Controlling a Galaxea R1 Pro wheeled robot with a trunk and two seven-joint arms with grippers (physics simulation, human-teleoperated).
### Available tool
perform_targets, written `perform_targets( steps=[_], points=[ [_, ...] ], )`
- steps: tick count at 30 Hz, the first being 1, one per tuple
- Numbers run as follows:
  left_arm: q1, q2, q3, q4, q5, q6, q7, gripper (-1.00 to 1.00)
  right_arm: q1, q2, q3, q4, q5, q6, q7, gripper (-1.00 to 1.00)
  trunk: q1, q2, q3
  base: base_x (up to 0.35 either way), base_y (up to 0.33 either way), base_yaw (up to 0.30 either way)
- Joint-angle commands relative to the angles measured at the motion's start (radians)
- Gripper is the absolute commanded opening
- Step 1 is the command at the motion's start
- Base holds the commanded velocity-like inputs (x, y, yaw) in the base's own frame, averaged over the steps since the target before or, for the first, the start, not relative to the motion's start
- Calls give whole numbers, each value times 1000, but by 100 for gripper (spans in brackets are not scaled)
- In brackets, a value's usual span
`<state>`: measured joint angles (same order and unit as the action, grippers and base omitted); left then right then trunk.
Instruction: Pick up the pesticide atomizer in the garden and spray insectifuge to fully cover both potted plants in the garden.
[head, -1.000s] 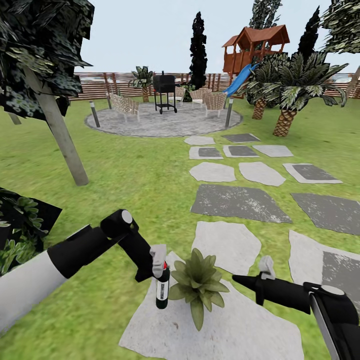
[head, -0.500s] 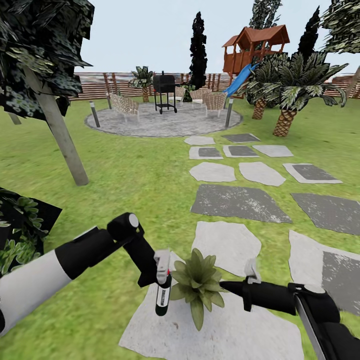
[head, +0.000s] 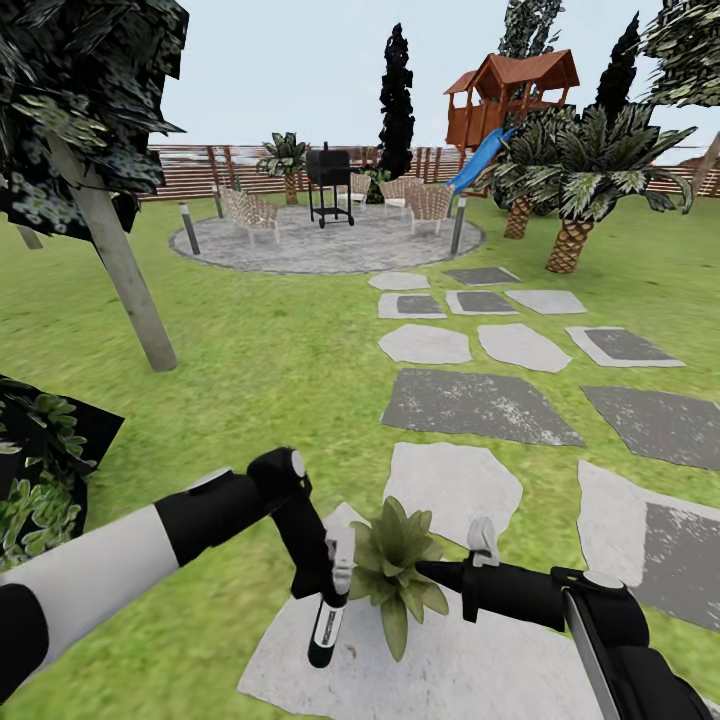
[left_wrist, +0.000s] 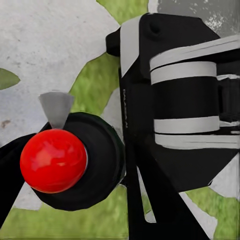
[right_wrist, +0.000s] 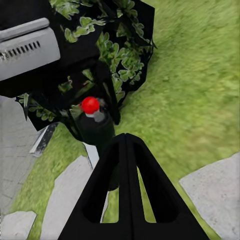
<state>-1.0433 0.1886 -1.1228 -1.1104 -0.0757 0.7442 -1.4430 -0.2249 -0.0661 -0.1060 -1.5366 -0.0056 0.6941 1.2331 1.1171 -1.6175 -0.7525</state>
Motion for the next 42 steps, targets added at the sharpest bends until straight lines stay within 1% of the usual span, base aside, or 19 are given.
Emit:
perform_targets(
  steps=[1, 2, 5, 8, 10, 12, 15, 17, 20, 23, 27, 30, 32, 42],
  points=[
    [-4, -3, -2, 7, -12, 10, -7, -100, -1, 0, -1, 0, -1, 8, 4, -100, 0, 0, -1, 0, 0, 0],
    [-10, -5, -2, 20, -22, 10, -7, -100, -1, 0, -1, 0, -1, 8, 5, -100, 0, 0, -1, 0, 0, 0],
    [-15, -17, -3, 46, -31, 10, -7, -100, -1, 1, 0, 0, -1, 8, 6, -100, 0, 0, -1, 0, 0, 0],
    [-18, -47, -5, 81, -49, 10, -7, -100, -1, 0, 0, 0, -1, 8, 6, -100, 0, 0, -1, 0, 0, 0],
    [-18, -58, -5, 92, -61, 10, -7, -100, -1, 0, 0, 0, -1, 8, 6, -100, 0, 0, -1, 0, 0, 0],
    [-18, -62, -5, 97, -67, 10, -7, -100, -1, 0, 0, 0, -1, 8, 6, -100, 0, 0, -1, 0, 0, 0],
    [-20, -64, -5, 99, -69, 10, -7, -100, -1, 0, 0, 0, -1, 8, 6, -100, 0, 0, -1, 0, 0, 0],
    [-22, -67, -12, 99, -70, 10, -7, -100, -1, 0, 0, 0, -1, 8, 6, -100, 0, 0, -1, 0, 0, 0],
    [-25, -94, -57, 110, -70, 10, -7, -100, -1, 0, 0, 0, -1, 8, 6, -100, 0, 0, -1, 0, 0, 0],
    [-27, -112, -80, 122, -70, 10, -7, -100, -1, 0, 0, 0, -1, 8, 6, -100, 0, 0, -1, 0, 0, 0],
    [-27, -125, -85, 125, -70, 10, -7, -100, -1, 0, 0, 0, -1, 8, 6, -100, 0, 0, -1, 0, 0, 0],
    [-30, -148, -88, 131, -70, 10, -7, -100, -1, 0, 0, 0, -1, 8, 6, -100, 0, 0, -1, 0, 0, 0],
    [-40, -156, -88, 135, -70, 10, -7, -100, -1, 0, 0, 0, -1, 8, 6, -100, 0, 0, -1, 0, 0, 0],
    [-48, -173, -88, 138, -70, 11, -7, -100, -1, 0, 0, 0, -1, 8, 6, -100, 0, 0, -1, 0, 0, 0]
  ],
)
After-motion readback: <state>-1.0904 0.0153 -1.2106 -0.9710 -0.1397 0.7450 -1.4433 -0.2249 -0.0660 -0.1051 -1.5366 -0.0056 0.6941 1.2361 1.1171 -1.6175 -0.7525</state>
